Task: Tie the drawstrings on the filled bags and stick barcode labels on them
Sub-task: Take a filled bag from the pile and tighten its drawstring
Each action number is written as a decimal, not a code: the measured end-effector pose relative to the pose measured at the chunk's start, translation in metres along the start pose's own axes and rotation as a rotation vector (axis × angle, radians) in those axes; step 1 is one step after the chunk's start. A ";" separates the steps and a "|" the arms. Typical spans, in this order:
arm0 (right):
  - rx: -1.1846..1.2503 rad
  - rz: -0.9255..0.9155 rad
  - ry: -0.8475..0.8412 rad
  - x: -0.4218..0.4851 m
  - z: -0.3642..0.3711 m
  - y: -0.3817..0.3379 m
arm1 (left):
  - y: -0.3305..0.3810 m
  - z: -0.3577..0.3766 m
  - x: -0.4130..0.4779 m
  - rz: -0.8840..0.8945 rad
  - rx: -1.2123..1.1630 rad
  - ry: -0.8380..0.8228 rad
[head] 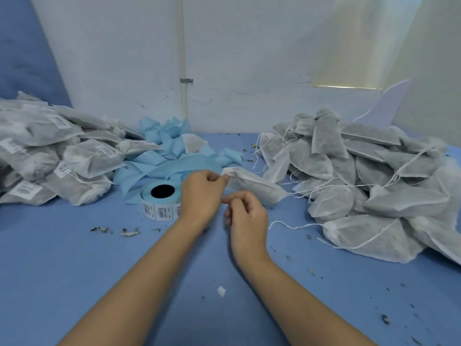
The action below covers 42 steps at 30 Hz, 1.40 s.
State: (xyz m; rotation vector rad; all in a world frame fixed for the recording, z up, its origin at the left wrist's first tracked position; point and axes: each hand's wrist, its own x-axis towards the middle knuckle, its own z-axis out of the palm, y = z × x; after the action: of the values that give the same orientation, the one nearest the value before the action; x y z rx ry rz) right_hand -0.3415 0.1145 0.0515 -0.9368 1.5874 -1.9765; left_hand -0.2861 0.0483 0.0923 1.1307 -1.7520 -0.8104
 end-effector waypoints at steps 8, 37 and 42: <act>-0.007 -0.004 0.111 0.004 -0.003 0.001 | -0.021 -0.003 -0.032 -0.184 -0.528 -0.131; 0.136 0.251 -0.037 0.012 -0.014 -0.012 | -0.023 0.001 -0.039 -0.377 -0.750 -0.454; 0.146 0.312 -0.102 0.017 -0.018 -0.018 | -0.024 0.000 -0.037 -0.378 -0.765 -0.449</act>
State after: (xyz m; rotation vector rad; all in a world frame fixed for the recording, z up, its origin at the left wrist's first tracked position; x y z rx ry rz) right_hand -0.3646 0.1197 0.0710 -0.6754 1.4147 -1.7704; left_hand -0.2701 0.0739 0.0595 0.7794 -1.3412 -1.8850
